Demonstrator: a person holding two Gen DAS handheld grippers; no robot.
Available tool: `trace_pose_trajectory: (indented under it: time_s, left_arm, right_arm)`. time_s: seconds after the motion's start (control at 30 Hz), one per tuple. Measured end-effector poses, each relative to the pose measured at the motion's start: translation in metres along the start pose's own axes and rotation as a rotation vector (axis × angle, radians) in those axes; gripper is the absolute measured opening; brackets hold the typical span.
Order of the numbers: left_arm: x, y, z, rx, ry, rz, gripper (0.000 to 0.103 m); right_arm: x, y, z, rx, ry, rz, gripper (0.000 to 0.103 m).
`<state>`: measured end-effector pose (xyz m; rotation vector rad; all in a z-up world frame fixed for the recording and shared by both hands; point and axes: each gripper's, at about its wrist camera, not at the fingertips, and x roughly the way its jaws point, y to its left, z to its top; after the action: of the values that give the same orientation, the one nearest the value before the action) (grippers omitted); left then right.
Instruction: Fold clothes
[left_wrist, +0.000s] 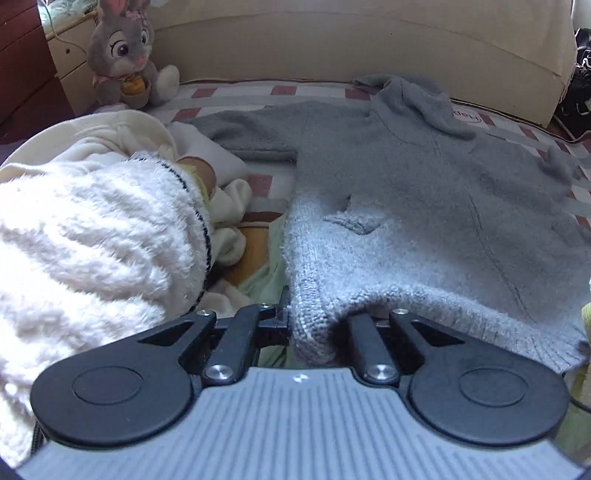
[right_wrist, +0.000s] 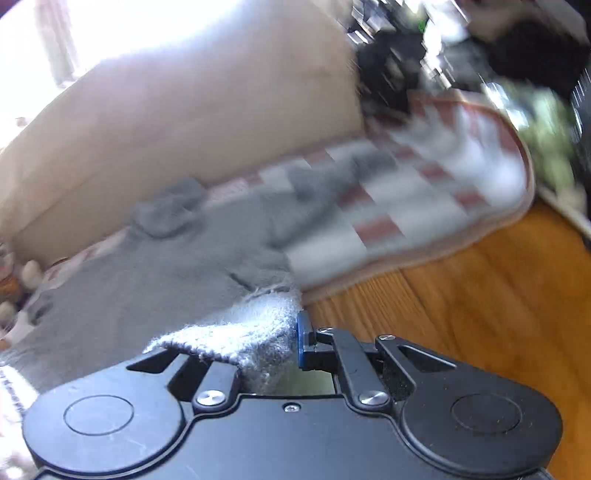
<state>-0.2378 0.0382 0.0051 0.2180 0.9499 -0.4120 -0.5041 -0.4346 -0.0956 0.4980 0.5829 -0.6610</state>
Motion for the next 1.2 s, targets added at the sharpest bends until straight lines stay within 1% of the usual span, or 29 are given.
trace_pose_trajectory:
  time_s: [0.03,0.07,0.1,0.13,0.17,0.2,0.23,0.27,0.3,0.37,0.43,0.47,0.5,0.53,0.57,0.6,0.67,0.77,0.83,0.9,0.97,1.03,1.07,1.1,1.13,1.17,1.2]
  left_arm:
    - [0.0,0.0,-0.004,0.002,0.02,0.001,0.015]
    - [0.002,-0.004,-0.013,0.017,0.059,0.007,0.023]
    - [0.006,-0.008,-0.019,0.044,0.102,0.015,0.03]
    - [0.007,-0.012,-0.02,0.076,0.135,0.022,0.04]
    - [0.008,-0.015,-0.022,0.108,0.168,0.028,0.044]
    - [0.005,-0.018,-0.021,0.134,0.184,0.021,0.045]
    - [-0.005,-0.018,-0.017,0.152,0.171,-0.008,0.047]
    - [-0.014,-0.019,-0.012,0.169,0.158,-0.038,0.051]
    - [-0.024,-0.019,-0.006,0.179,0.14,-0.068,0.053]
    - [-0.048,-0.017,0.014,0.173,0.076,-0.133,0.061]
    - [-0.069,-0.018,0.039,0.167,0.001,-0.197,0.066]
    - [-0.074,-0.021,0.049,0.171,-0.028,-0.215,0.07]
    - [-0.074,-0.027,0.062,0.182,-0.048,-0.227,0.071]
    - [-0.074,-0.033,0.075,0.192,-0.069,-0.239,0.071]
    - [-0.073,-0.04,0.089,0.21,-0.09,-0.242,0.071]
    - [-0.068,-0.05,0.105,0.242,-0.113,-0.229,0.071]
    - [-0.057,-0.069,0.134,0.297,-0.151,-0.192,0.071]
    - [-0.033,-0.091,0.177,0.341,-0.17,-0.124,0.071]
    - [-0.016,-0.103,0.2,0.365,-0.182,-0.099,0.071]
    - [0.001,-0.11,0.219,0.363,-0.202,-0.089,0.071]
    - [0.017,-0.108,0.235,0.342,-0.23,-0.083,0.071]
    - [0.035,-0.103,0.251,0.314,-0.256,-0.084,0.071]
    - [0.045,-0.099,0.26,0.294,-0.257,-0.087,0.073]
    - [0.062,-0.093,0.27,0.261,-0.217,-0.1,0.075]
    - [0.083,-0.086,0.28,0.222,-0.144,-0.115,0.075]
    - [0.102,-0.078,0.288,0.169,-0.079,-0.121,0.072]
    - [0.121,-0.07,0.296,0.117,-0.014,-0.125,0.071]
  right_arm:
    - [-0.005,0.006,-0.001,-0.04,0.011,-0.007,0.006]
    - [0.001,0.007,-0.007,-0.078,0.064,-0.023,0.008]
    - [0.007,0.008,-0.014,-0.115,0.119,-0.038,0.011]
    - [0.019,0.004,-0.021,-0.137,0.201,-0.053,0.013]
    - [0.03,0.001,-0.032,-0.149,0.298,-0.075,0.014]
    - [0.035,0.0,-0.037,-0.151,0.362,-0.081,0.017]
    - [0.035,-0.003,-0.04,-0.151,0.393,-0.076,0.018]
    - [0.028,-0.003,-0.038,-0.146,0.388,-0.065,0.025]
    - [0.021,-0.003,-0.035,-0.141,0.38,-0.052,0.03]
    - [0.003,-0.002,-0.013,-0.118,0.332,0.031,0.031]
    - [-0.017,0.004,0.008,-0.095,0.276,0.126,0.032]
    - [-0.024,0.008,0.023,-0.097,0.238,0.184,0.035]
    - [-0.031,0.013,0.038,-0.102,0.199,0.237,0.042]
    - [-0.035,0.02,0.053,-0.128,0.157,0.245,0.045]
    - [-0.033,0.031,0.07,-0.165,0.123,0.234,0.046]
    - [-0.03,0.042,0.086,-0.2,0.091,0.224,0.046]
    - [-0.012,0.067,0.118,-0.234,0.074,0.215,0.046]
    - [0.038,0.116,0.167,-0.215,0.125,0.151,0.046]
    - [0.072,0.143,0.187,-0.215,0.189,0.166,0.046]
    - [0.111,0.174,0.209,-0.21,0.234,0.22,0.046]
    - [0.143,0.195,0.224,-0.204,0.26,0.249,0.046]
    - [0.169,0.23,0.236,-0.23,0.285,0.255,0.046]
    - [0.179,0.248,0.24,-0.238,0.298,0.256,0.046]
    - [0.188,0.262,0.247,-0.203,0.31,0.269,0.046]
    - [0.197,0.277,0.254,-0.168,0.321,0.282,0.046]
    - [0.206,0.29,0.26,-0.138,0.332,0.292,0.046]
    - [0.212,0.293,0.262,-0.149,0.332,0.276,0.046]
